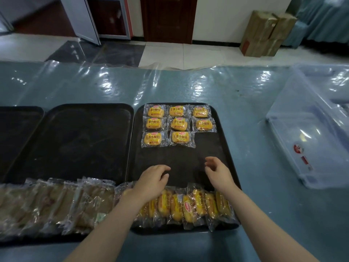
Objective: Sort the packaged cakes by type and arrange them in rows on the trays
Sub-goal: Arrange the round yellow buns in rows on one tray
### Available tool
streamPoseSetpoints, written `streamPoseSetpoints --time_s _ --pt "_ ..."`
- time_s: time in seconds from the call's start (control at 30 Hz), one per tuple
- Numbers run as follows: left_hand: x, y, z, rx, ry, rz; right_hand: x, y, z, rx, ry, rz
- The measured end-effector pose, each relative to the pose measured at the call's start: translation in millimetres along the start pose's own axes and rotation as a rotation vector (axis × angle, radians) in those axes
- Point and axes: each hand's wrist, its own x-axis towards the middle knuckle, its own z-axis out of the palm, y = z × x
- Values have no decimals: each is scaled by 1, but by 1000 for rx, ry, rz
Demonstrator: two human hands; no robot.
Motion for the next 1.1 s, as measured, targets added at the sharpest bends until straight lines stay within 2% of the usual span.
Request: streamPoseSetpoints --time_s 0.37,0.73,1.1 --pt "-42 3 24 -59 92 67 -62 55 -4 -218 125 88" --pt "-62 16 28 -9 37 85 -88 65 3 -115 175 115" --pt "-68 21 28 -21 7 110 -95 51 -1 -18 157 74"
